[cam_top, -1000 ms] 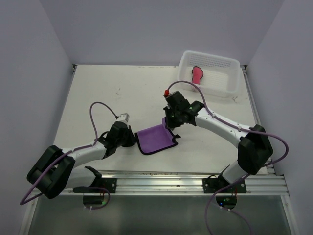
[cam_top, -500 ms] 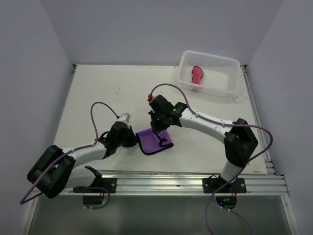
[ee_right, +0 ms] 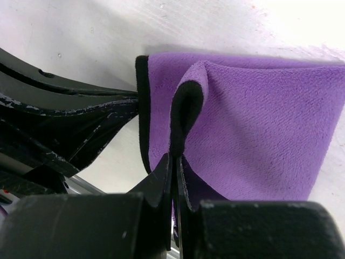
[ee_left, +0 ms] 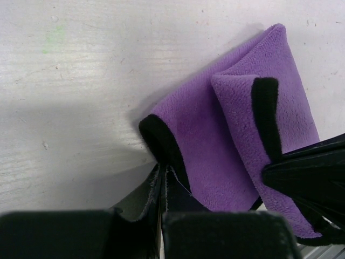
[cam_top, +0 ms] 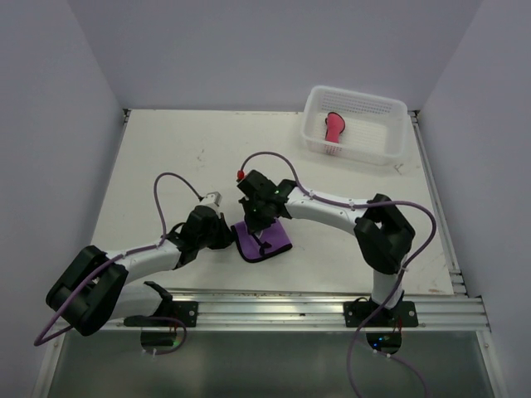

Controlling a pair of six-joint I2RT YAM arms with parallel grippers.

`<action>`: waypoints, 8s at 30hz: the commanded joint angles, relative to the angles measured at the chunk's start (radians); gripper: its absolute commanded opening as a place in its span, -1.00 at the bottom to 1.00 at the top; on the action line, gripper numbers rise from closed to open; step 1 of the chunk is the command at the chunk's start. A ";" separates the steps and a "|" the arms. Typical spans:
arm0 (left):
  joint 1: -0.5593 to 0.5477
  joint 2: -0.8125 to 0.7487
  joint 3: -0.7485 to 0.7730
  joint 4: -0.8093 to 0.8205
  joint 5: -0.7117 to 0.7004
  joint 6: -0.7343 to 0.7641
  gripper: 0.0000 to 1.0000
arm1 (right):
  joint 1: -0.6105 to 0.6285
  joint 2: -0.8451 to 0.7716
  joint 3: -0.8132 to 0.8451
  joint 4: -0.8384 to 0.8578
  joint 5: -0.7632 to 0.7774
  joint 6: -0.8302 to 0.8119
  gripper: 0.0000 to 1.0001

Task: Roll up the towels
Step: Fold the towel, then roll the towel

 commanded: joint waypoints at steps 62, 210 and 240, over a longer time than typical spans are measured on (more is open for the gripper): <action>0.008 -0.227 0.051 -0.297 -0.196 -0.006 -1.00 | -0.149 -0.209 -0.148 0.095 -0.073 0.034 -0.59; -0.126 0.413 0.817 -0.524 0.014 -0.074 0.34 | -0.174 -0.358 -0.930 0.858 -0.092 0.331 -0.52; -0.218 0.586 0.952 -0.703 -0.279 -0.085 -0.28 | -0.063 -0.316 -0.947 0.919 0.014 0.350 -0.58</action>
